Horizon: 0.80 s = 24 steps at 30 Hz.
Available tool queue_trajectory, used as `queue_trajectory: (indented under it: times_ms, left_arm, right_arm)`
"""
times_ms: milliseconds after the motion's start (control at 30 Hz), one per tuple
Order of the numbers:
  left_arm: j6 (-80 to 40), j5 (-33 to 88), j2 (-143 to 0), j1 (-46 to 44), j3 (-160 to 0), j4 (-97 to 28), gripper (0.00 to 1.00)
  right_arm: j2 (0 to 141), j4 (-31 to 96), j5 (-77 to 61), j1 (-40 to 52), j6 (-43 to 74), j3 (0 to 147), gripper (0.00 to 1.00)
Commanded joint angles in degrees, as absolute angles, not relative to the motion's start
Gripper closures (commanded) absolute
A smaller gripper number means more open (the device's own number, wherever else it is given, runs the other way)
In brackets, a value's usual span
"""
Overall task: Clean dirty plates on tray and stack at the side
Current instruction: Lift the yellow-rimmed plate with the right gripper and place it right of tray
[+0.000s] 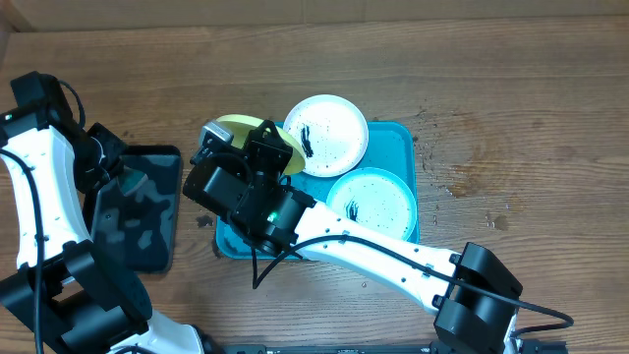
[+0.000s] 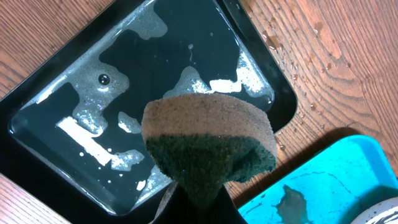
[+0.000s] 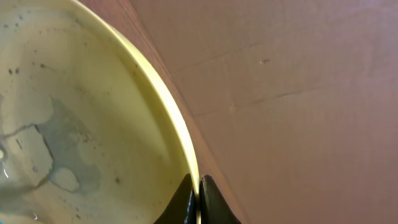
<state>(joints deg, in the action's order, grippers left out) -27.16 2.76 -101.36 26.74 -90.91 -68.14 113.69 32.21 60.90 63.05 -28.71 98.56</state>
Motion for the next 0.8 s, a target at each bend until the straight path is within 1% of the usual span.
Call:
queue_trajectory:
  times_ms: [0, 67, 100, 167, 233, 300, 400, 467, 633, 767]
  left_arm:
    - [-28.3, 1.9, -101.0, 27.1, -90.5, -68.4, 0.96]
    - [-28.3, 1.9, -101.0, 27.1, -90.5, -68.4, 0.96]
    - [-28.3, 2.0, -101.0, 27.1, -90.5, -68.4, 0.96]
    - [-28.3, 2.0, -101.0, 27.1, -90.5, -68.4, 0.96]
    - [-28.3, 2.0, -101.0, 27.0, -90.5, -68.4, 0.96]
    - [-28.3, 2.0, -101.0, 27.0, -90.5, -68.4, 0.96]
    - [-28.3, 2.0, -101.0, 27.0, -90.5, -68.4, 0.96]
    - [-28.3, 2.1, -101.0, 27.0, -90.5, -68.4, 0.96]
    - [-28.3, 2.6, -101.0, 27.0, -90.5, -68.6, 0.96]
    - [-28.3, 2.6, -101.0, 27.0, -90.5, -68.6, 0.96]
  right_arm:
    - [111.5, 34.5, 59.7, 62.0, -22.4, 100.2, 0.96]
    - [111.5, 36.6, 56.6, 60.9, -17.8, 100.2, 0.96]
    - [111.5, 37.8, 54.7, 59.7, -12.5, 100.2, 0.96]
    - [111.4, 39.3, 52.4, 58.4, -5.7, 100.2, 0.96]
    - [110.5, 42.1, 45.5, 56.6, 0.7, 100.6, 0.96]
    - [109.2, 45.3, 34.2, 53.9, 5.0, 101.4, 0.96]
    - [106.5, 48.7, 16.6, 48.1, 8.5, 102.7, 0.96]
    - [105.1, 50.7, 8.4, 43.6, 10.1, 102.9, 0.96]
    - [104.2, 57.2, -9.2, 29.8, 11.3, 102.8, 0.96]
    - [104.5, 62.1, -20.4, 18.4, 12.5, 102.7, 0.96]
